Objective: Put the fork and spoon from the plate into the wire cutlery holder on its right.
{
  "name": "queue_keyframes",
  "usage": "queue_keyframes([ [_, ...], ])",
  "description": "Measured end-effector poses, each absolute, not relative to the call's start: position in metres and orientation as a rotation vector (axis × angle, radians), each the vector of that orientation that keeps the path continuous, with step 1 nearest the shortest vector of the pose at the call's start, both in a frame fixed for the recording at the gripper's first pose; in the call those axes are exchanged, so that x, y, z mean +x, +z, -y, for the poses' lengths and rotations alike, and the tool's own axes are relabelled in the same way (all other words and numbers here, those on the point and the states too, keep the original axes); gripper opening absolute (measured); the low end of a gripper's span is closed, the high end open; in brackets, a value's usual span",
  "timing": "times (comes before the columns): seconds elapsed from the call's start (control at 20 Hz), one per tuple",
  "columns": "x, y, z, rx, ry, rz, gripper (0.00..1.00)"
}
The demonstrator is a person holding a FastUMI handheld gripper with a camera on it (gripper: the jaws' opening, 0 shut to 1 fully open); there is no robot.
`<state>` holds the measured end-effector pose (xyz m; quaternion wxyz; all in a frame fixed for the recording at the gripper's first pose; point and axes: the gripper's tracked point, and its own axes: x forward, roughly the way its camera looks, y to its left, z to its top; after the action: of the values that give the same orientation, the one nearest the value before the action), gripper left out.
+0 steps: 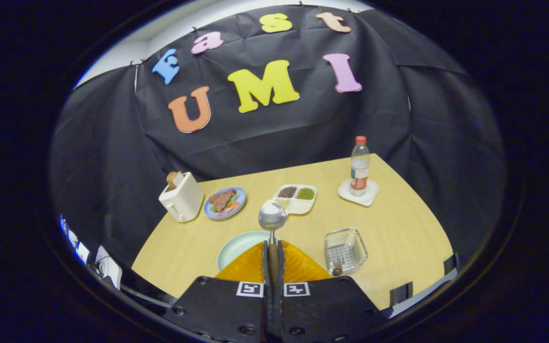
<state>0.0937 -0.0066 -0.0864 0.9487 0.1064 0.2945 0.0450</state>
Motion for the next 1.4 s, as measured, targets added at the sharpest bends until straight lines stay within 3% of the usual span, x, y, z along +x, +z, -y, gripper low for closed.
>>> queue_keyframes([
  [0.45, 0.085, -0.126, 0.106, 0.257, -0.027, -0.659, 0.01],
  [0.95, 0.091, -0.19, 0.103, 0.242, 0.012, -0.827, 0.01],
  [1.3, 0.092, -0.18, 0.096, 0.242, 0.028, -0.787, 0.07],
  [1.35, 0.092, -0.171, 0.095, 0.25, 0.036, -0.762, 0.02],
  [1.4, 0.094, -0.17, 0.095, 0.256, 0.029, -0.739, 0.07],
])
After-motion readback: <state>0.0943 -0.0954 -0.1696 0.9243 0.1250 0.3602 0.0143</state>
